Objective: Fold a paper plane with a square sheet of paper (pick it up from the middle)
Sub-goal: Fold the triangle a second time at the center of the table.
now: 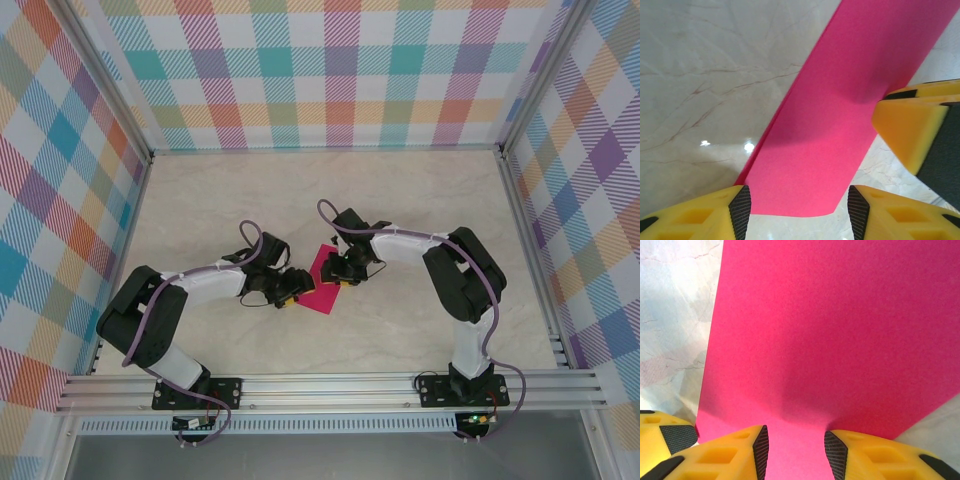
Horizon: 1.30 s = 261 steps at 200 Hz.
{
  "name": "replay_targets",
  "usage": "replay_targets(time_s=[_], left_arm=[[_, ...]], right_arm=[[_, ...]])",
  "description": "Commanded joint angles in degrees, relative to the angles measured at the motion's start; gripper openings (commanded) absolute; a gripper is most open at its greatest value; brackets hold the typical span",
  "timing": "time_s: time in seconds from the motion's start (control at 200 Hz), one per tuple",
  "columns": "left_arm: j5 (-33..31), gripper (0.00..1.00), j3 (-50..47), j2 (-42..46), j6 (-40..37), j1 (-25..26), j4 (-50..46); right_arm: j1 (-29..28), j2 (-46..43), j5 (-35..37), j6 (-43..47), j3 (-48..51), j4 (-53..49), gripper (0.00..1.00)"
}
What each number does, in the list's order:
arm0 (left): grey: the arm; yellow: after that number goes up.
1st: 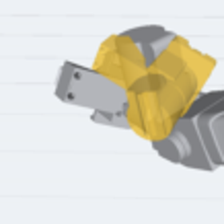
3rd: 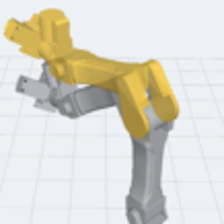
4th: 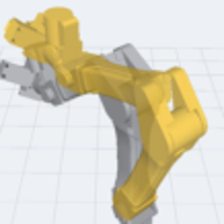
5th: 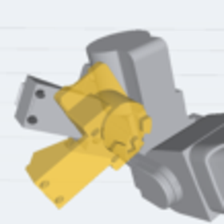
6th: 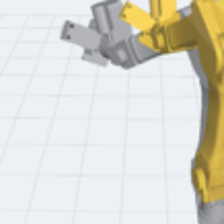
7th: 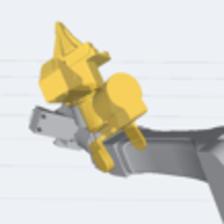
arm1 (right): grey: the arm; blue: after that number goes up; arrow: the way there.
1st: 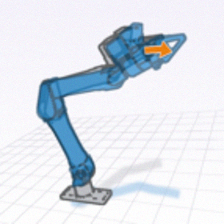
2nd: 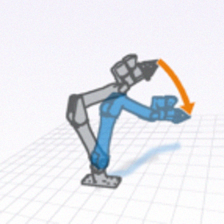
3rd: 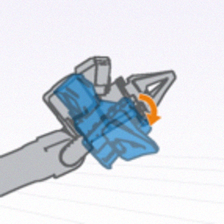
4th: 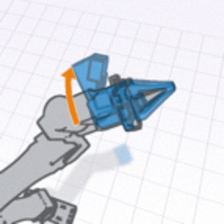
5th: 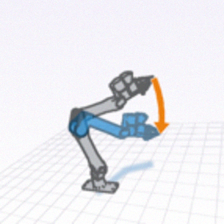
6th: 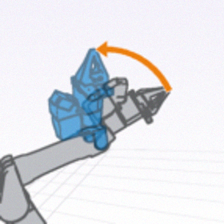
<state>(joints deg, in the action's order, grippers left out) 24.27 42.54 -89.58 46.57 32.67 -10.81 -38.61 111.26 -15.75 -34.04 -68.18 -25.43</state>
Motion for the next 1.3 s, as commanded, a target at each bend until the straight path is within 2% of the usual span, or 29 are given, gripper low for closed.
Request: replay_targets(time_s=[0.0, 0.325, 0.545, 0.92, 1.165, 1.3], left_arm=[[-3.42, 0.57, 1.83, 1.59, -2.17, 0.91, -7.21], [-1.23, 0.6, 1.02, 0.77, -1.25, 1.17, -3.67], [0.31, 0.55, 1.67, 0.2, -1.54, 1.44, -2.05], [0.13, 0.55, 1.86, -0.59, -1.69, 1.79, -1.97], [1.22, 0.37, 2.19, -0.99, -1.22, 1.94, 0.33], [1.21, 0.32, 2.11, -0.24, -1.26, 2.13, 0.81]], right_arm=[[0.29, 7.78, 7.62, -0.55, 4.81, -1.16, 0.41], [0.89, 8.53, 6.87, -1.02, 5.2, -0.63, 0.41], [0.98, 8.49, 6.96, -1.02, 5.32, -0.71, 0.41], [0.97, 8.7, 6.9, -1.07, 5.24, -0.63, 0.41], [0.99, 6.95, 4.65, -1.01, 5.53, 1.34, 0.4], [0.99, 5.58, 4.2, -1.09, 4.51, 1.05, 0.39]])
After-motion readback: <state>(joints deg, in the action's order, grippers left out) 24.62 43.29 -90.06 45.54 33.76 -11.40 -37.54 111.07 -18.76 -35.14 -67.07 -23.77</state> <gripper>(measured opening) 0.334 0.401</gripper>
